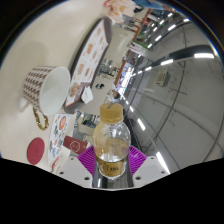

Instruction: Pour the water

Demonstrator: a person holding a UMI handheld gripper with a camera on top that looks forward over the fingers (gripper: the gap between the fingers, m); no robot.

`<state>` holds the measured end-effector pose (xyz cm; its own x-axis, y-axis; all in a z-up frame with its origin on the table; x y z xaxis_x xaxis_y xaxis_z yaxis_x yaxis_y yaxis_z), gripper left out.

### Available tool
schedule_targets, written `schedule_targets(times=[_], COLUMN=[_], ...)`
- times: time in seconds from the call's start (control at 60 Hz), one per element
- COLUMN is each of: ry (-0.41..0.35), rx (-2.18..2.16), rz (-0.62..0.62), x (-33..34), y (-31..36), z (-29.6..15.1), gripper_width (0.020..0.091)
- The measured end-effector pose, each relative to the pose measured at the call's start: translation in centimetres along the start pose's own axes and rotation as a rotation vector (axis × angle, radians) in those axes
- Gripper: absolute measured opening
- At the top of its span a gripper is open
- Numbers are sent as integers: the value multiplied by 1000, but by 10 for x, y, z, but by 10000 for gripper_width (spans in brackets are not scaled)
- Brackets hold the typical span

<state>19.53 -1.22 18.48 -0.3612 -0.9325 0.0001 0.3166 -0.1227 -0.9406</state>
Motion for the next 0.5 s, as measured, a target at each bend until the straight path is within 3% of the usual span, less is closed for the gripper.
schedule_targets(times=[0.283, 0.4, 0.5], ry=[-77, -76, -68], rx=[202, -36, -451], rz=[-29, -66, -170], x=[-5, -2, 0], y=[31, 12, -8], z=[-21, -11, 11], gripper_width=[393, 393, 391])
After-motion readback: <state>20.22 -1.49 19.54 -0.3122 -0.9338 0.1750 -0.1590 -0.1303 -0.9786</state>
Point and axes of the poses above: the point between the fingertips, and its own axes, seen from behind it with the camera up: y to the left, z down, x backward, against the way the camera looks, the point moved 5 cm from there along x, backward, against the way the camera looks, and after that the axes turned 6 degrees about -z, right-handed, at the moved point
